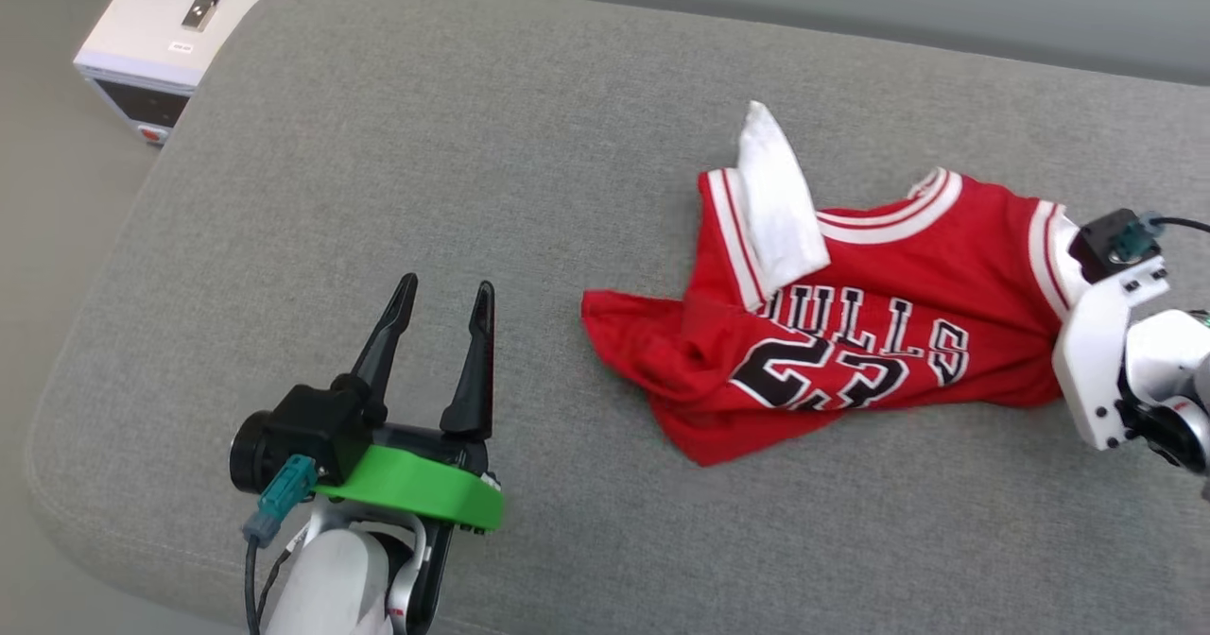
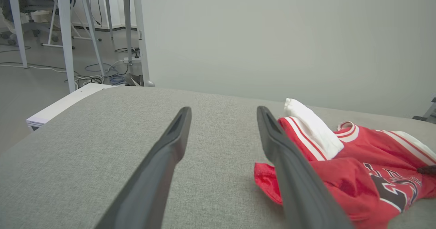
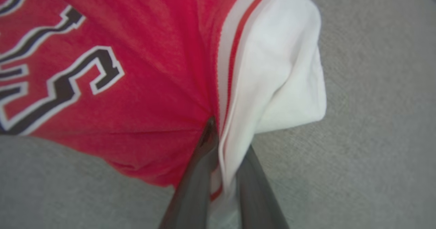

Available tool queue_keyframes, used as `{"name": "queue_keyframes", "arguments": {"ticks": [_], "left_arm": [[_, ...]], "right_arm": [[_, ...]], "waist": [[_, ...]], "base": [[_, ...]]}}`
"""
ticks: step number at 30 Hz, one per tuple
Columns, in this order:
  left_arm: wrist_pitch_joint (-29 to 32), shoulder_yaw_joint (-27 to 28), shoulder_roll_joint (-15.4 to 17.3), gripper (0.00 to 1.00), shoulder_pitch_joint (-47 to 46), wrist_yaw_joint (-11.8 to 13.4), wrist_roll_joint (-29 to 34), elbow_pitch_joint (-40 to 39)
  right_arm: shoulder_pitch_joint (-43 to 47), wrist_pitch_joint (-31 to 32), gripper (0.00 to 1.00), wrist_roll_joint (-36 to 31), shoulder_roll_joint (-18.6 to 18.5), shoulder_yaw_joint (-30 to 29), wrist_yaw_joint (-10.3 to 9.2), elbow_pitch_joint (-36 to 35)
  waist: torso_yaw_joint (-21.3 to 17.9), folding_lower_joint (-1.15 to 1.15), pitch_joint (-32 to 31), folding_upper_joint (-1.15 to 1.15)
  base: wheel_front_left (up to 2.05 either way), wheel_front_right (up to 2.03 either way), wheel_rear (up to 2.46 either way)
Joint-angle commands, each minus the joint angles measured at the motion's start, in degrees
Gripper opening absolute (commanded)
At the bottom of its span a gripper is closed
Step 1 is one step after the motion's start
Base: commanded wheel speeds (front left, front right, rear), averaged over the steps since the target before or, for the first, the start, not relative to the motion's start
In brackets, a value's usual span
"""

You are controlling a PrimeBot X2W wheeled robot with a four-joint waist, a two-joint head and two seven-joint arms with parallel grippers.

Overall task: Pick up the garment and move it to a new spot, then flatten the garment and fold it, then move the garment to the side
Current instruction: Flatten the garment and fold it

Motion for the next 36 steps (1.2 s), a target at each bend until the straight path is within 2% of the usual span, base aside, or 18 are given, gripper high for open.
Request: {"name": "queue_keyframes", "arguments": {"ticks": [1,5,10,11,12,18,23,30,36], "left_arm": [[-0.3,-0.1,-0.2,1.00,0.4,-0.3,0.4,0.0],[-0.3,-0.4,0.1,1.00,0.6,-0.3,0.4,0.0],[-0.3,-0.3,0.5,1.00,0.8,-0.3,0.4,0.3],[-0.3,-0.3,0.6,1.00,0.8,-0.3,0.4,0.4],[-0.3,-0.3,0.7,1.00,0.9,-0.3,0.4,0.5],[-0.3,0.0,0.9,1.00,1.2,-0.3,0.5,1.4],[-0.3,0.2,1.0,1.00,1.9,-0.3,0.6,1.9],[-0.3,0.2,0.7,1.00,3.4,-0.3,0.8,2.0],[-0.3,0.5,0.5,1.00,4.4,-0.3,0.6,1.6]], "right_arm": [[1.3,-0.7,0.00,-0.1,-1.4,-0.8,-0.05,0.4],[3.5,-2.7,0.00,-1.5,-3.5,-2.5,-0.05,1.7],[5.5,-6.5,0.00,-2.5,-2.1,-4.5,-0.05,3.7],[5.6,-7.4,0.21,-3.4,-1.9,-4.4,-0.05,3.9],[5.8,-8.2,1.00,-4.5,-1.6,-4.4,-0.05,4.2],[6.2,-14.5,1.00,-6.4,1.6,-7.1,-0.05,4.8],[7.1,-20.0,1.00,-7.3,3.6,-9.6,-0.05,0.8],[11.7,-30.0,1.00,-11.3,8.3,-18.0,-0.05,-6.5],[19.3,-37.3,1.00,-14.8,15.0,-25.7,-0.05,-13.5]], "waist": [[-1.7,0.00,-1.5,0.00],[-2.1,0.00,-1.2,0.00],[-2.6,0.00,-0.8,0.00],[-2.7,0.00,-0.8,0.00],[-2.9,0.00,-1.0,0.00],[-4.7,0.00,-3.1,0.00],[-6.7,0.00,-5.5,0.00],[-9.3,0.00,-8.2,0.00],[-10.6,0.00,-10.1,0.00]], "base": [[0.00,0.00,0.00],[0.00,0.00,0.00],[0.00,0.00,0.00],[0.00,0.00,0.00],[0.00,0.00,0.00],[0.00,0.00,0.00],[0.00,0.00,0.00],[0.00,0.00,0.00],[0.00,0.00,0.00]]}}
